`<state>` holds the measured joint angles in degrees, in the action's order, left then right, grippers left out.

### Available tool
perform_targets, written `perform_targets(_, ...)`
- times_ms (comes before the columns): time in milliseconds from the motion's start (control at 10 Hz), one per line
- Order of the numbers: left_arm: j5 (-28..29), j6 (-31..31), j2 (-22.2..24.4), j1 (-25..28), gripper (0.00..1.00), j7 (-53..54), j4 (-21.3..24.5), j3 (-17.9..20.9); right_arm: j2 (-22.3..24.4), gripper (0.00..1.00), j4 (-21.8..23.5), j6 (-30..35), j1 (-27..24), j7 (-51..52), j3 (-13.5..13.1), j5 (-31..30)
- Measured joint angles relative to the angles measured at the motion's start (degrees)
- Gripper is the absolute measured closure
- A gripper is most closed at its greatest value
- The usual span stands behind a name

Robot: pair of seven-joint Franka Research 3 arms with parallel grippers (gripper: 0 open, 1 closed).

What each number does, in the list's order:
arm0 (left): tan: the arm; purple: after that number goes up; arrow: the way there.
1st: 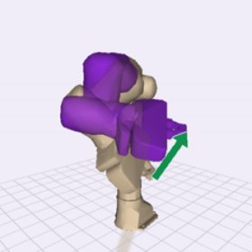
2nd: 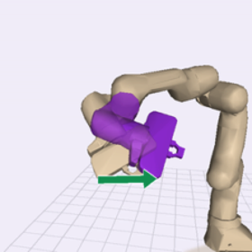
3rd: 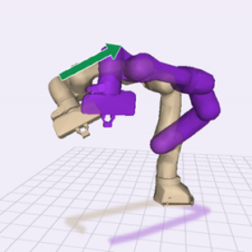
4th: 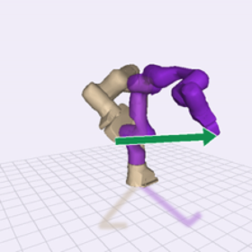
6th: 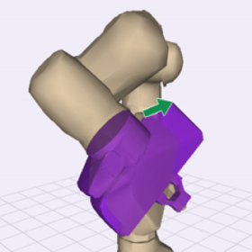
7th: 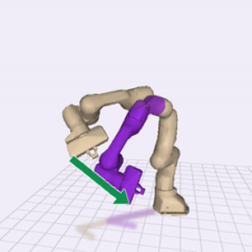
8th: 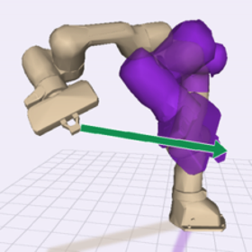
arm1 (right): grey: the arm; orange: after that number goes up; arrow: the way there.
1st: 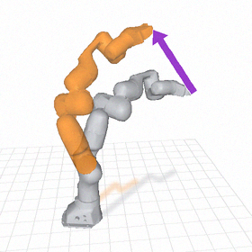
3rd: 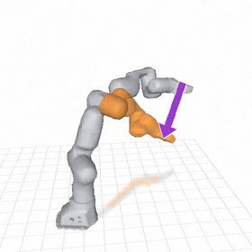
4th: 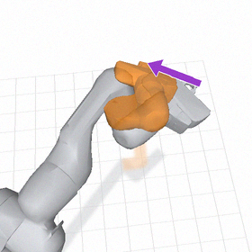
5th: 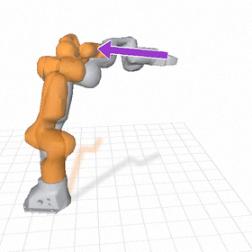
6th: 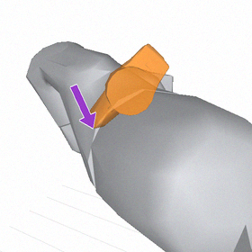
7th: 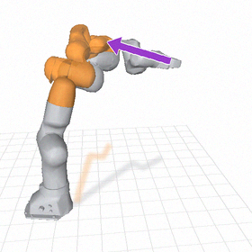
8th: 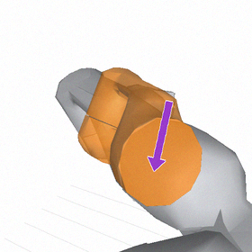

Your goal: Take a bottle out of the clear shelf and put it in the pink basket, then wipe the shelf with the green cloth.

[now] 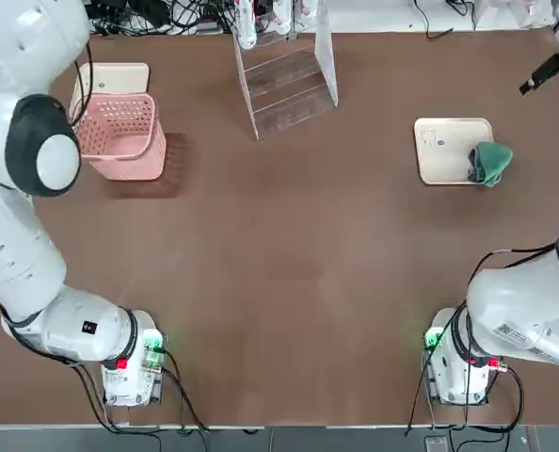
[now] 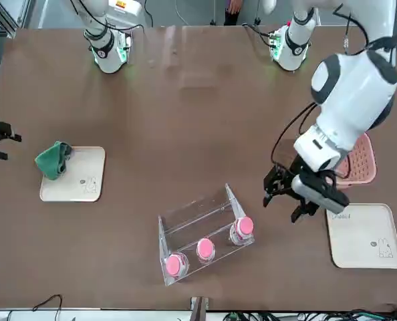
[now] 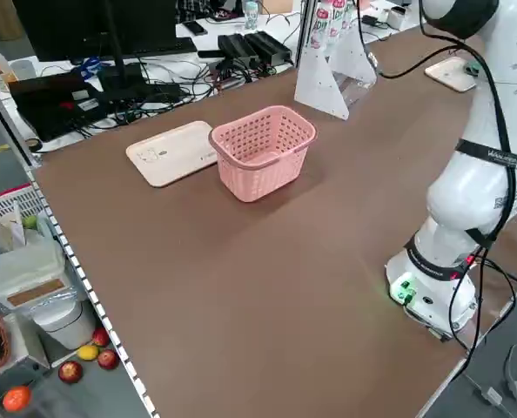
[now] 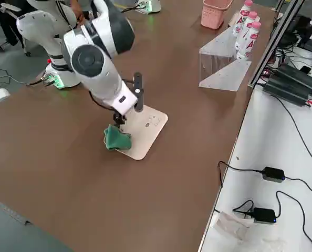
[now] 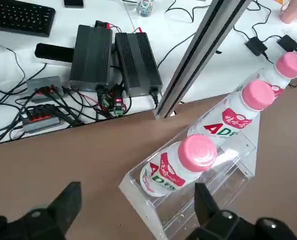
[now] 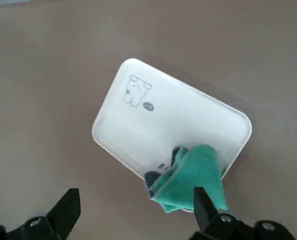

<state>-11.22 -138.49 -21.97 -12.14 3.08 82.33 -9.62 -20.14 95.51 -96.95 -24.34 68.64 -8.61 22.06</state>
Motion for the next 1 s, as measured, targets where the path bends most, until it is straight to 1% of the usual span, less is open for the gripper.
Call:
perform_targets(200,0.0,-2.2,-0.3,-0.6,0.00,0.2,0.0,0.0,-5.6,0.00,-0.2,-2.9,-3.1,3.9,0.0,3.0)
perform_targets(400,0.0,-4.0,-0.3,-1.7,0.00,0.2,0.2,-0.1,-11.7,0.00,-0.5,-5.3,-5.7,4.4,0.1,5.5)
perform_targets(500,0.0,-5.6,-0.3,-2.5,0.00,0.1,1.1,-0.1,-14.6,0.00,-0.9,-5.8,-6.3,3.7,0.1,6.3)
perform_targets(600,0.0,-8.7,-0.5,-3.2,0.00,0.1,2.6,-0.1,-16.5,0.00,-1.5,-5.9,-6.6,2.4,0.1,6.6)
perform_targets(800,0.0,-16.8,-1.5,-4.5,0.00,0.0,5.9,-0.1,-18.0,0.00,-2.2,-5.7,-7.2,0.4,0.1,6.8)
perform_targets(1000,0.0,-19.0,-2.3,-4.9,0.00,0.0,6.6,-0.1,-18.0,0.00,-2.9,-5.1,-7.3,-2.2,0.1,6.8)
